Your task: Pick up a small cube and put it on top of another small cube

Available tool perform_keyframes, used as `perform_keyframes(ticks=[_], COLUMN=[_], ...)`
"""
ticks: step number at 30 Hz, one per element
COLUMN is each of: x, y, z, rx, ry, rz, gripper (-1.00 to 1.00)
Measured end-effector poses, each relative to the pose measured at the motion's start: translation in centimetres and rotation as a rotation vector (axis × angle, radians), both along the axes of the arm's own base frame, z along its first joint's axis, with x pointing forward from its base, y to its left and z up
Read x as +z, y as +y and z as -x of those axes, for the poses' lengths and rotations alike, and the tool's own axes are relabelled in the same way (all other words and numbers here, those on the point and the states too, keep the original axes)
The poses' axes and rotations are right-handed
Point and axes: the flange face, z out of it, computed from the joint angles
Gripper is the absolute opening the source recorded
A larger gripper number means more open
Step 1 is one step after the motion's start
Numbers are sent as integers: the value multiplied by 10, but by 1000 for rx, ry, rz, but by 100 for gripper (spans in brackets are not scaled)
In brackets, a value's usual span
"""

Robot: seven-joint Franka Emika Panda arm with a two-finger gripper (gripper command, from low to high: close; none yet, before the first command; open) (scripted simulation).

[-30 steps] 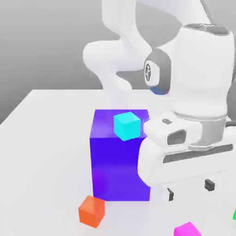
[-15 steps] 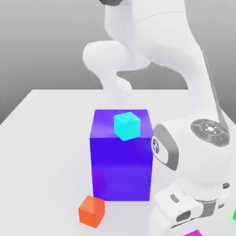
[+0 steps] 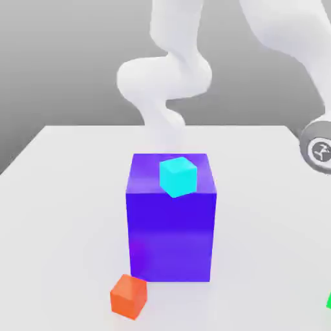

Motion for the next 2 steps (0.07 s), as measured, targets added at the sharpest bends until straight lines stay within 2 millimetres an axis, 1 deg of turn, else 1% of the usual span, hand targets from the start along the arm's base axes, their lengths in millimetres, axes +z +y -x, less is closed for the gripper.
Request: perform_keyframes(ticks=[2], x=[0], y=[0], z=[0], rx=[0], ry=[0], rz=[0], gripper=[100])
